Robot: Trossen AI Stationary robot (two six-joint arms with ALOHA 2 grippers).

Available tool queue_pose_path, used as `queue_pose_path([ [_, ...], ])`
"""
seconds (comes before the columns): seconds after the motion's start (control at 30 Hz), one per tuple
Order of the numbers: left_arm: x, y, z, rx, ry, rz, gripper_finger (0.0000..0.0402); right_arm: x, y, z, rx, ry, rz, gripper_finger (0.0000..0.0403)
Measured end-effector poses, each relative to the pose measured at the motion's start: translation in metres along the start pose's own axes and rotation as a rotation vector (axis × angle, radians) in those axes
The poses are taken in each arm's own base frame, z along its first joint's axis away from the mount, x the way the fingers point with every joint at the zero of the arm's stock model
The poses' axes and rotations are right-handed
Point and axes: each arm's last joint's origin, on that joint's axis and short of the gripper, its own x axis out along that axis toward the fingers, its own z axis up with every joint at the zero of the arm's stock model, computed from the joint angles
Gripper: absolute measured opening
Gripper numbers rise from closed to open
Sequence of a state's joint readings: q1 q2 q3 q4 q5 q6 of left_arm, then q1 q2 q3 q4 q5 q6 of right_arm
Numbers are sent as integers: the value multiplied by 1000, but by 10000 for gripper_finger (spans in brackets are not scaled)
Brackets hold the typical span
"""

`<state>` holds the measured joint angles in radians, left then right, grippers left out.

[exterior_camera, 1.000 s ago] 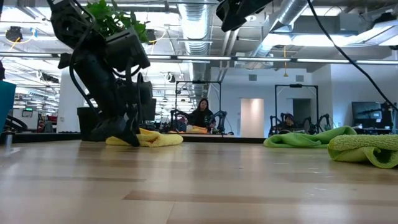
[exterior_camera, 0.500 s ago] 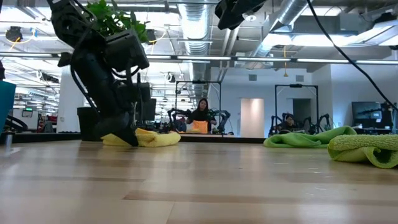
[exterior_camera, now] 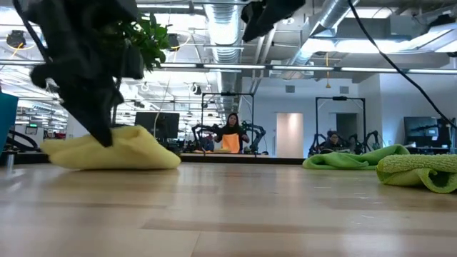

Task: Fold microfiber towels
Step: Put the yellow microfiber towel into the bin

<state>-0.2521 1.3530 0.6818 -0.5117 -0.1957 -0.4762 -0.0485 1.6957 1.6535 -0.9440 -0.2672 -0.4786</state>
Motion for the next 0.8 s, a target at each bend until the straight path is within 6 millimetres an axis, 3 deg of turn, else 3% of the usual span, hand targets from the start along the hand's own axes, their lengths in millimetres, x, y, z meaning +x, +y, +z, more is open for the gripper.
queue_pose_path([
  [0.4,-56,-65,-6,-61,52,-104,0,4,24,19,-89,-77,7,244],
  [0.8,-100,-114,-32,-157,62,-256,0,6,31,28,-124,-129,3,244],
])
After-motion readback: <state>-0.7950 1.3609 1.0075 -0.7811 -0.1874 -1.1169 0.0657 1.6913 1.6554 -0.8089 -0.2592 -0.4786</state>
